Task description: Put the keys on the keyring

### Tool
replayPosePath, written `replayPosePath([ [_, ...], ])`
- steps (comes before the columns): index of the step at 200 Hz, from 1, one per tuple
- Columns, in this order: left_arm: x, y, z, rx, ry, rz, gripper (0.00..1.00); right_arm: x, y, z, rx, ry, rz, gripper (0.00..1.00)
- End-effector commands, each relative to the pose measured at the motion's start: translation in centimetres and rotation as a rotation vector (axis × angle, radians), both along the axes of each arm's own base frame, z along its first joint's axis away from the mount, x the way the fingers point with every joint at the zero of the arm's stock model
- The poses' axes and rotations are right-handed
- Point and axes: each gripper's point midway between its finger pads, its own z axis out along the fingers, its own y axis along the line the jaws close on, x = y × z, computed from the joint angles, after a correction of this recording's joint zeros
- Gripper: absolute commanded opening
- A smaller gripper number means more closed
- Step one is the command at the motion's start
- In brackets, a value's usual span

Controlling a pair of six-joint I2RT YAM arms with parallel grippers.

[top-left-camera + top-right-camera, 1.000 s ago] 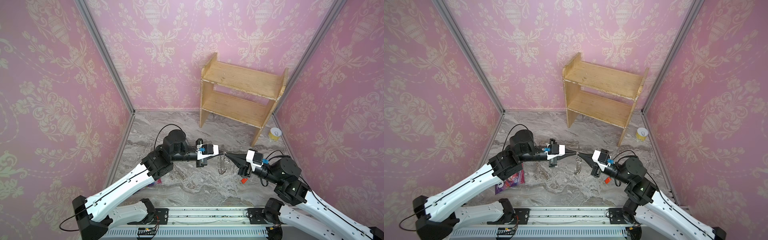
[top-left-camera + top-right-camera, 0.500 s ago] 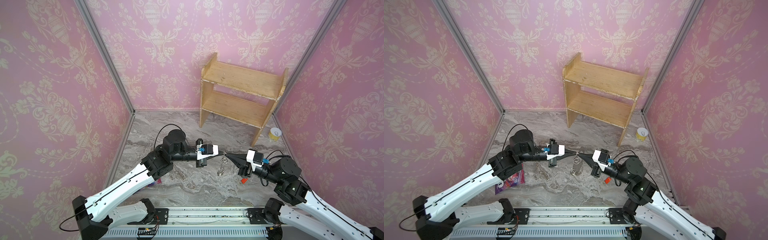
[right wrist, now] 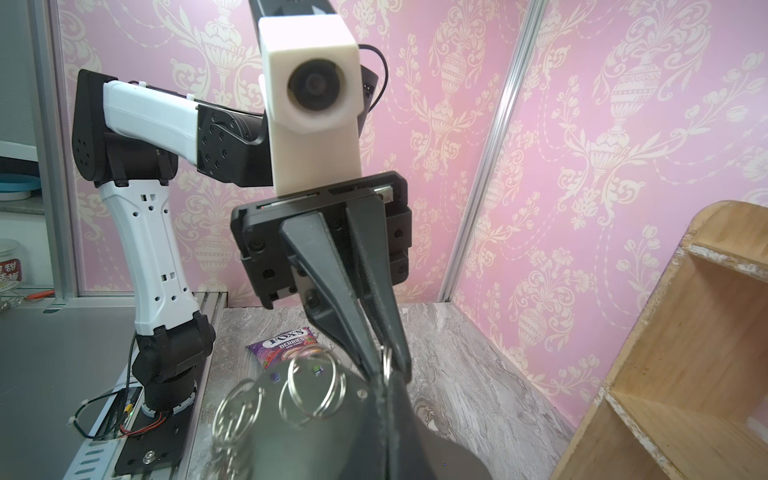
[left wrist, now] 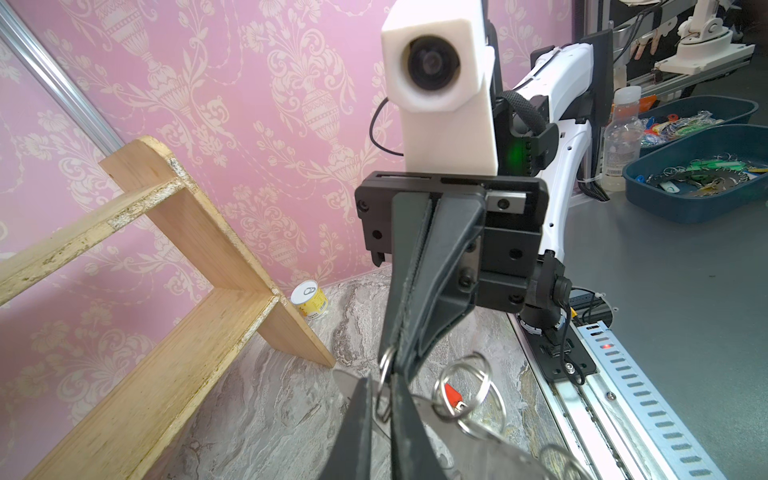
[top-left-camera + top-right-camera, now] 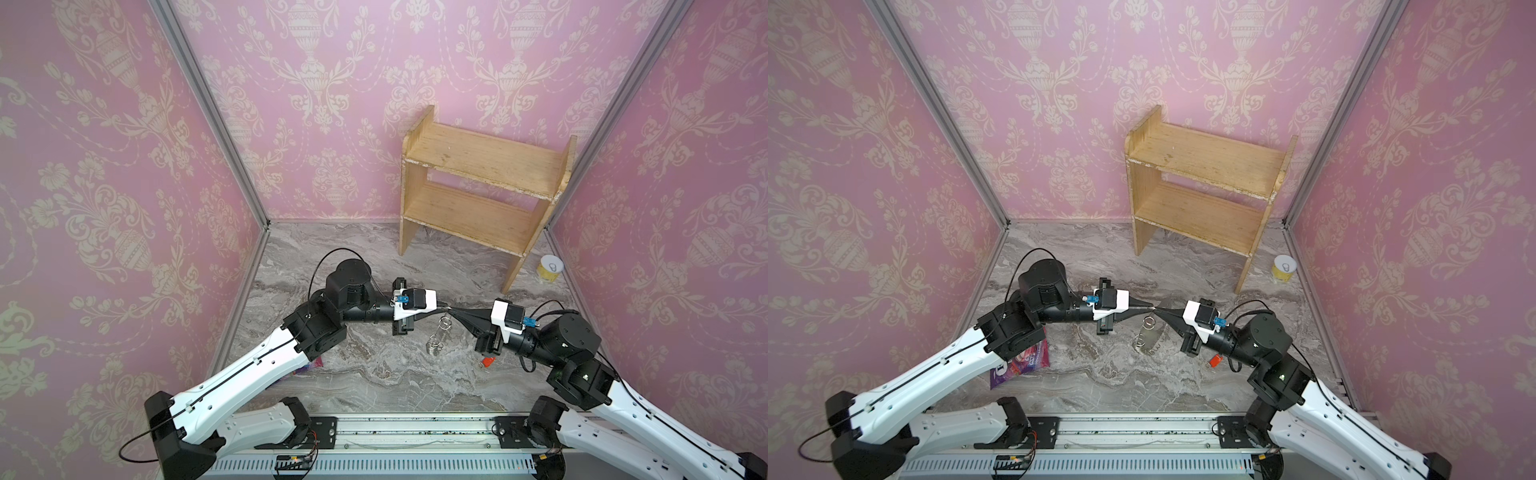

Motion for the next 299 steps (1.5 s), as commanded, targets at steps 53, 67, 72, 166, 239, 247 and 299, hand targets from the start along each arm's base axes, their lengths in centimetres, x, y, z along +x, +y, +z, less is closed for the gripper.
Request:
replayPosePath([
  [53, -0.2, 0.1, 0.7, -0.017, -0.005, -0.007, 0.12, -0.6, -0.5, 1.9, 0.063, -0.036, 0.007, 0.00],
  [67, -0.2, 0.1, 0.5, -0.015, -0.002, -0.006, 0.14, -0.7, -0.6, 2.1, 0.070, -0.044, 0.007, 0.00],
  [72, -0.1, 0.1, 0.6, -0.015, -0.001, -0.005, 0.14, -0.7, -0.7, 2.2, 0.072, -0.048, 0.007, 0.00],
  [166, -0.1, 0.0, 0.7, -0.029, 0.005, -0.007, 0.12, -1.0, -0.7, 2.8, 0.094, -0.060, 0.021, 0.00],
  [239, 0.0, 0.2, 0.7, -0.027, -0.010, 0.009, 0.00, -0.9, -0.7, 2.4, 0.083, -0.041, 0.017, 0.00],
  [247, 0.1, 0.3, 0.7, -0.025, -0.021, 0.018, 0.00, -0.8, -0.7, 2.1, 0.074, -0.028, 0.012, 0.00],
  [299, 0.5, 1.4, 0.0, 0.066, -0.097, 0.065, 0.00, 0.1, -1.3, 0.1, -0.013, 0.073, -0.057, 0.34],
])
